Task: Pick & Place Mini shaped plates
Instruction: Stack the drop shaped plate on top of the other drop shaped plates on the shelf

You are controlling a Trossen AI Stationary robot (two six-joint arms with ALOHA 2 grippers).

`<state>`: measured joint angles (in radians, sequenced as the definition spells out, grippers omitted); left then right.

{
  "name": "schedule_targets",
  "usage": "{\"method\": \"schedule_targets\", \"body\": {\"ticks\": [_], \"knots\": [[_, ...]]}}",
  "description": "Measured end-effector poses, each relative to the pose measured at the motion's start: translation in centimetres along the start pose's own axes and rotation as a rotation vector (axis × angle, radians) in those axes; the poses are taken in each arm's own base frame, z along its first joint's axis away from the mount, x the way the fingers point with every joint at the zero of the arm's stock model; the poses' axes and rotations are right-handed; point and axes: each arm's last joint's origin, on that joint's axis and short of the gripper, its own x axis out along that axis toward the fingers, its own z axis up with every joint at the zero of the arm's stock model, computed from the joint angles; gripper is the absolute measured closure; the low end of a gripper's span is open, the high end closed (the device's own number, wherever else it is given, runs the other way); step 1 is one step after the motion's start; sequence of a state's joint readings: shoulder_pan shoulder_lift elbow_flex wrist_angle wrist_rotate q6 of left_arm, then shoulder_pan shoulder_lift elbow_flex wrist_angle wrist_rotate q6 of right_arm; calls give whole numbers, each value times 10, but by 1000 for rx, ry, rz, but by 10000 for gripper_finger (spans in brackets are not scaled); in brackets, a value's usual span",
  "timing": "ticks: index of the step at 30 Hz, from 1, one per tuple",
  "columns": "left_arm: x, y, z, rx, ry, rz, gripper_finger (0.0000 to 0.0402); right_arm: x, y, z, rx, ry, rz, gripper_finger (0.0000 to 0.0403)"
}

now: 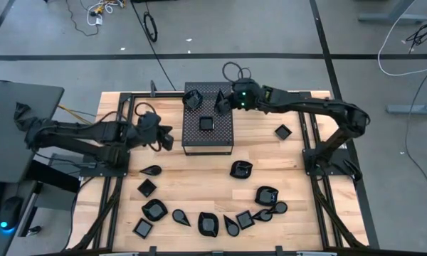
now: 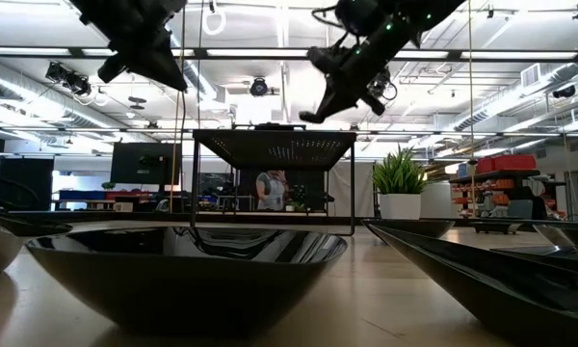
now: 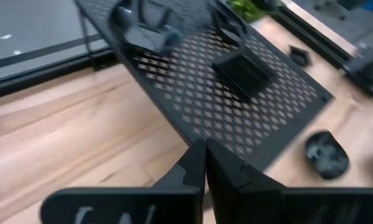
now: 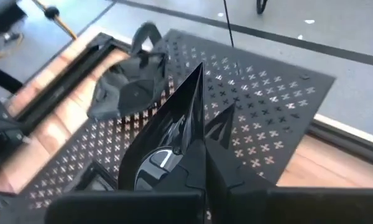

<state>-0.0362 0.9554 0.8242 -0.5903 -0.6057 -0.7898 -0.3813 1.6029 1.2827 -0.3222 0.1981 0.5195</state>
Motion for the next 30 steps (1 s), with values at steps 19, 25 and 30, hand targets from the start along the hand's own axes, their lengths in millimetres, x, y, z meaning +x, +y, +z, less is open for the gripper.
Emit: {"method": "schedule_targets", "body": {"ticks": [19, 25, 30], "knots": [[18, 18, 21, 180, 75, -92, 385, 31, -2, -15, 2, 21, -100, 403], [18, 18, 21, 205, 77, -98, 385, 36, -3, -16, 4, 20, -105, 403], [18, 18, 22, 216, 43, -71, 385, 38, -3, -17, 2, 23, -110, 397]]}}
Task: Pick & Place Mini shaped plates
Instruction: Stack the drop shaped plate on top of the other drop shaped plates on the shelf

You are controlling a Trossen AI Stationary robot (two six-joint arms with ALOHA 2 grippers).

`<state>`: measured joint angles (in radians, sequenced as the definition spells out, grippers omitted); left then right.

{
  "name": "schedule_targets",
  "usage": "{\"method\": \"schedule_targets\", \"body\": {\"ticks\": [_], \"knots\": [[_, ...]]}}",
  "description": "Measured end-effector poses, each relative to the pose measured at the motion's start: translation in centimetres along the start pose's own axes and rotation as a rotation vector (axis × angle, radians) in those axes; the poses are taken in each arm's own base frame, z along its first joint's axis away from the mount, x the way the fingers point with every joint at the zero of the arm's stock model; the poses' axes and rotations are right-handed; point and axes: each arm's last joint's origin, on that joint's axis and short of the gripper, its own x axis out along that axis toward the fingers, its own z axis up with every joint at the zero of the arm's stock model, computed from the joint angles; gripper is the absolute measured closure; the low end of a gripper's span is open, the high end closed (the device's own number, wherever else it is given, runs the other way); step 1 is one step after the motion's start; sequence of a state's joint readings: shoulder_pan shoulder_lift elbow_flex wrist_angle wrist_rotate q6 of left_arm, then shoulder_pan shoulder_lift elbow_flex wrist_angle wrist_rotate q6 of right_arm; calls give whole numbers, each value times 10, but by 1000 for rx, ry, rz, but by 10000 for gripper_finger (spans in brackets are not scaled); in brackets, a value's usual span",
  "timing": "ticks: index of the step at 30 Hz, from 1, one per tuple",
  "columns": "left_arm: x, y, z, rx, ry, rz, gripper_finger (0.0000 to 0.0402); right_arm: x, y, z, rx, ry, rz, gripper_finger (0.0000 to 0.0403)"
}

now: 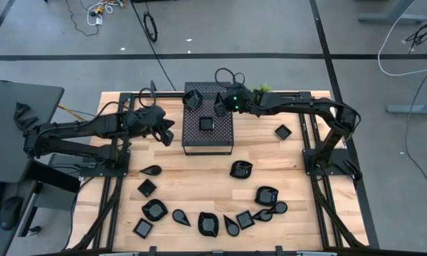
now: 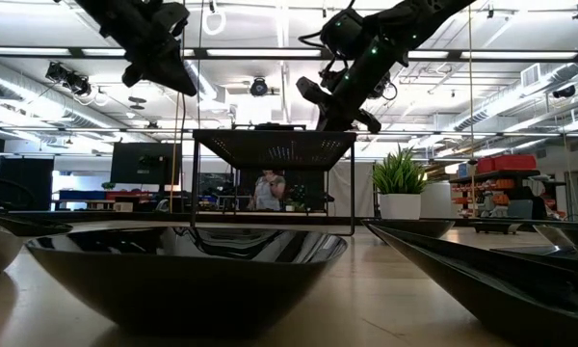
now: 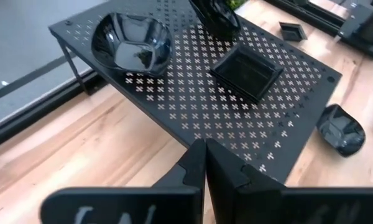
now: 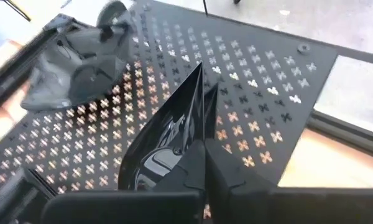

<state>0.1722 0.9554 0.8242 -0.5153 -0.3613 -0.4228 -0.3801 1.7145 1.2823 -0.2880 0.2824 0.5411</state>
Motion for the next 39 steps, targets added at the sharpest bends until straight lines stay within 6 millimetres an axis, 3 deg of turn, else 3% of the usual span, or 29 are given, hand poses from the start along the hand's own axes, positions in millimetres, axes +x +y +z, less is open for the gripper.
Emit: {"method": "schedule_targets", "body": {"ticks": [18, 25, 31, 35, 39], "knots": [[2, 6, 6, -33, -37, 27, 385, 0, 1, -1, 15, 0, -11, 383], [2, 5, 5, -13, -28, 7, 385, -3, -1, -2, 34, 16, -21, 340], [2, 5, 5, -10, -19, -12, 385, -21, 0, 7, 33, 6, 57, 302], [2, 5, 5, -8, -18, -15, 385, -25, 1, 4, 72, 107, 160, 301], [2, 5, 5, -8, -18, -15, 385, -25, 2, -4, 64, 226, 221, 325]]}}
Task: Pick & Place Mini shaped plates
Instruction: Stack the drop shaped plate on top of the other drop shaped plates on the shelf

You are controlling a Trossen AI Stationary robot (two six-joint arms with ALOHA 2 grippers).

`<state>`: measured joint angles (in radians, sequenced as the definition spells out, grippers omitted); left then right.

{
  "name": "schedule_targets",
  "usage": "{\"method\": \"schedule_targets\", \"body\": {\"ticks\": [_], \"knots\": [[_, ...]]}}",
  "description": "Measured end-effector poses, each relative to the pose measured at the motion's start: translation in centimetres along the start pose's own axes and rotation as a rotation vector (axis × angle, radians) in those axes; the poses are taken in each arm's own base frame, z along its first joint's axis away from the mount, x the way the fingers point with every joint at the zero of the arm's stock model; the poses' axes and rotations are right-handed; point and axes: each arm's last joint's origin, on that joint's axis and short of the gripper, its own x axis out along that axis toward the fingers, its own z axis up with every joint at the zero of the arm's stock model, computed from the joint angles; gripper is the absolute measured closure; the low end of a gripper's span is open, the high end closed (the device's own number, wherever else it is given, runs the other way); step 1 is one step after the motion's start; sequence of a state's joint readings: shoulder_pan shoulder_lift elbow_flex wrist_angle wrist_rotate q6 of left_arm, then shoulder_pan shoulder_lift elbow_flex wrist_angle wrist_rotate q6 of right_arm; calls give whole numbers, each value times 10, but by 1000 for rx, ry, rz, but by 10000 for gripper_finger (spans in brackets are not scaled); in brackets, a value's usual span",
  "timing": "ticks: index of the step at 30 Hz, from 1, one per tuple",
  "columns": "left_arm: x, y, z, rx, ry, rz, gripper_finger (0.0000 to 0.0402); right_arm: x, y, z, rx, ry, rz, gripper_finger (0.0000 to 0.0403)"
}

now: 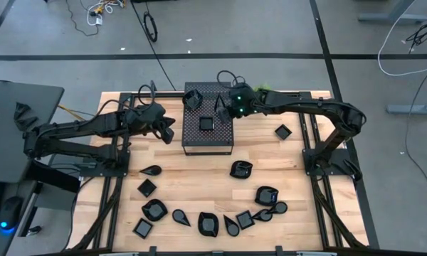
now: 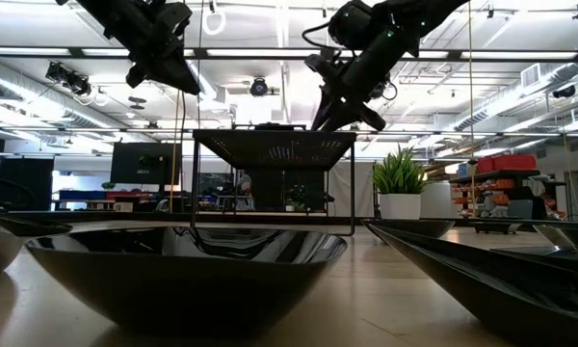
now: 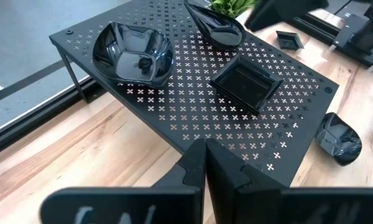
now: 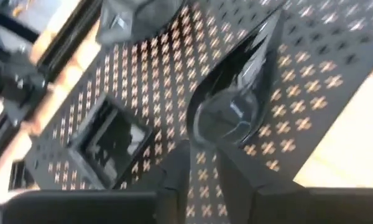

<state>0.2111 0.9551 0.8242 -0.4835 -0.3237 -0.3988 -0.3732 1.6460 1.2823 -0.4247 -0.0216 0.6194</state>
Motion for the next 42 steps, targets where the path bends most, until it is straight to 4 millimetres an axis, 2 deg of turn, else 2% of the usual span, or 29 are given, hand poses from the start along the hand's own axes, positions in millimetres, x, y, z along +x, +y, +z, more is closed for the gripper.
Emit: {"method": "schedule_targets", "body": {"ticks": [8, 16, 23, 26, 33, 38, 42], "knots": [[0, 0, 0, 3, 0, 0, 385, 14, 0, -4, -57, 23, -3, 398], [0, 0, 0, 2, 0, 0, 385, 21, -5, -2, -35, 13, -28, 397], [0, 0, 0, -1, 0, 0, 385, 4, 1, 2, -47, -8, 48, 396], [0, 0, 0, 0, -1, 1, 385, 3, 1, 6, -24, -37, 63, 397], [0, 0, 0, 2, -7, 14, 385, 22, -4, 3, -39, -23, 17, 400], [0, 0, 0, 2, -7, 14, 385, 21, -4, 4, -27, -47, 6, 400], [0, 0, 0, 2, -7, 14, 385, 12, -1, 8, -45, -81, 26, 401]]}}
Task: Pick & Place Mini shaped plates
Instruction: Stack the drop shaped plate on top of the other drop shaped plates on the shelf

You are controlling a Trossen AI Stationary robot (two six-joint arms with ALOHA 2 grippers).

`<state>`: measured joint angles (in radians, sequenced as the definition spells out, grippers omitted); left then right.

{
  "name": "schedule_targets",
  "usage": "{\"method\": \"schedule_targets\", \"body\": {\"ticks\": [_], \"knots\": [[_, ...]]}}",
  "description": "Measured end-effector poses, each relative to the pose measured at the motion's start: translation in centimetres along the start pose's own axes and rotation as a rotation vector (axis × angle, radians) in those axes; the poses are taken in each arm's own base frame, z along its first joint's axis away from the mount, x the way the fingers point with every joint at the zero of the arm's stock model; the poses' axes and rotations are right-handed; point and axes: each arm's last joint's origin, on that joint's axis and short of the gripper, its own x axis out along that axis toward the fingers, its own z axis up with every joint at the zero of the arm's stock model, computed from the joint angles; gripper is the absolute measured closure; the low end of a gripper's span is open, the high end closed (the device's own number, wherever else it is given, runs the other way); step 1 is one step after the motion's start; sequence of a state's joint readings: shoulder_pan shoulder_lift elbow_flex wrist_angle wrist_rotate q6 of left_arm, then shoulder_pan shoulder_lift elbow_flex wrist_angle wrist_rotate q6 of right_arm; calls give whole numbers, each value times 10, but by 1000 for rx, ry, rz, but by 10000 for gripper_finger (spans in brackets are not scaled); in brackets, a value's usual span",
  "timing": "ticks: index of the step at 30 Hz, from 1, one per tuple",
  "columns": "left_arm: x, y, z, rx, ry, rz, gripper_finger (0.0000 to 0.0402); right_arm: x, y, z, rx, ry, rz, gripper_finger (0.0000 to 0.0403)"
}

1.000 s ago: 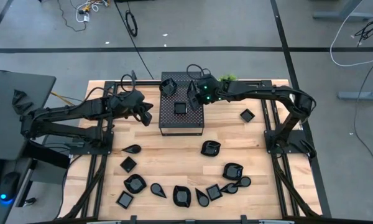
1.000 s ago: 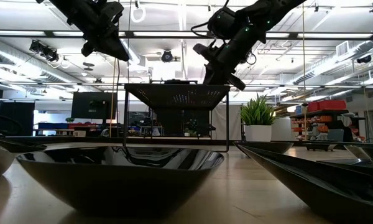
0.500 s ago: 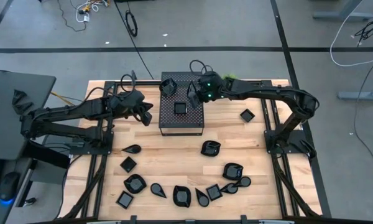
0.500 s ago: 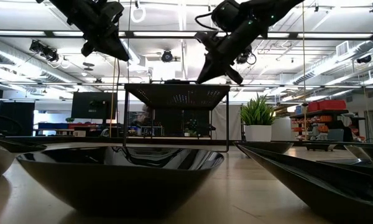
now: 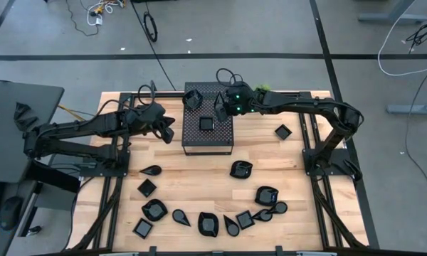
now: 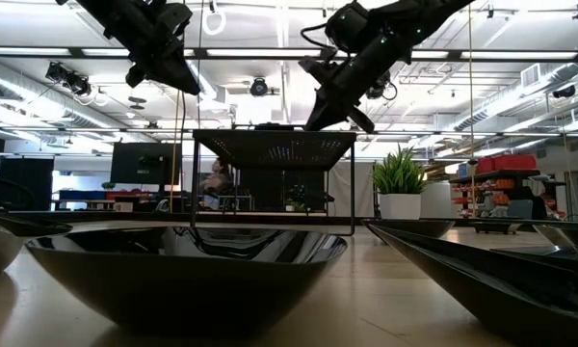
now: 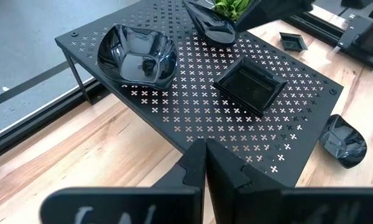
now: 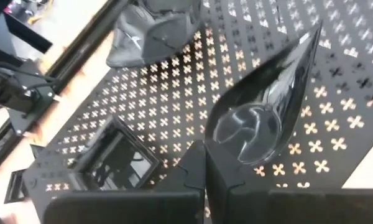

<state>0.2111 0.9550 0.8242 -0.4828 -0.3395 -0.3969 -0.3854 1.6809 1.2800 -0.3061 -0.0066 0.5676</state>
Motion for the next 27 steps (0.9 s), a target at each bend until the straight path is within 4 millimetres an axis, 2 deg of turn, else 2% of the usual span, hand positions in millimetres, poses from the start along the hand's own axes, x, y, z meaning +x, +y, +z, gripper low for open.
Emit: {"method": "schedule_targets", "body": {"ticks": [15, 27], "knots": [[0, 0, 0, 0, 0, 0, 385, 12, -7, -5, -55, 32, -49, 400], [0, 0, 0, -2, 0, 0, 385, -3, -2, 2, -70, -5, -12, 400]]}}
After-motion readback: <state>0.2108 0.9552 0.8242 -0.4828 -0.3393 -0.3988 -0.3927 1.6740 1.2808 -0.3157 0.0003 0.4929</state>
